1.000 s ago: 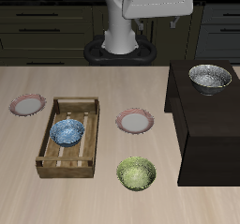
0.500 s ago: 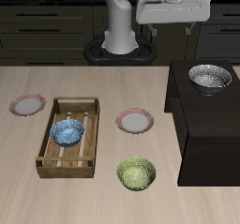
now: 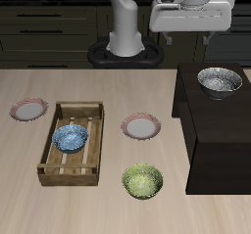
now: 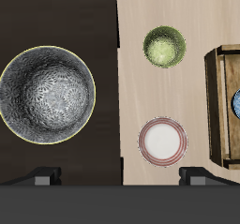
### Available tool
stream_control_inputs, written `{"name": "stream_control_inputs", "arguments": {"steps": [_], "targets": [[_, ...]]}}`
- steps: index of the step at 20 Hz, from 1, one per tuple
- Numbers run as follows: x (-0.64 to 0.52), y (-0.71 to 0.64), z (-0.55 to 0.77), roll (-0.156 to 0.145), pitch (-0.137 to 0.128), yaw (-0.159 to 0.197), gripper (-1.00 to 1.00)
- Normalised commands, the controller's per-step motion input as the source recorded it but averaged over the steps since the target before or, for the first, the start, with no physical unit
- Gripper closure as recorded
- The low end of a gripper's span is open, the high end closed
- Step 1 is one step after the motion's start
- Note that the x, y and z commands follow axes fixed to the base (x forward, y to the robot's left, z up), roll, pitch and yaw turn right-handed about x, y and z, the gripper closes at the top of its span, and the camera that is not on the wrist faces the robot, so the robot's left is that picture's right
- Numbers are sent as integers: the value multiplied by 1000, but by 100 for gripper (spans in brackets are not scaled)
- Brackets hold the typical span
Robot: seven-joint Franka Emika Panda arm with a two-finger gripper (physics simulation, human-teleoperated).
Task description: Place the black bowl onto the plate that is in the table center and place the green bowl onto the plate that is next to the blue bowl
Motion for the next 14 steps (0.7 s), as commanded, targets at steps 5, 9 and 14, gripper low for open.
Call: {"name": "stream_control_inputs", "arguments": {"steps": [5, 9, 14], "targets": [[206, 91, 20, -15, -5, -8, -100], [178, 201, -40, 37, -15, 1, -100], [130, 146, -125, 31, 2, 6, -100]]}}
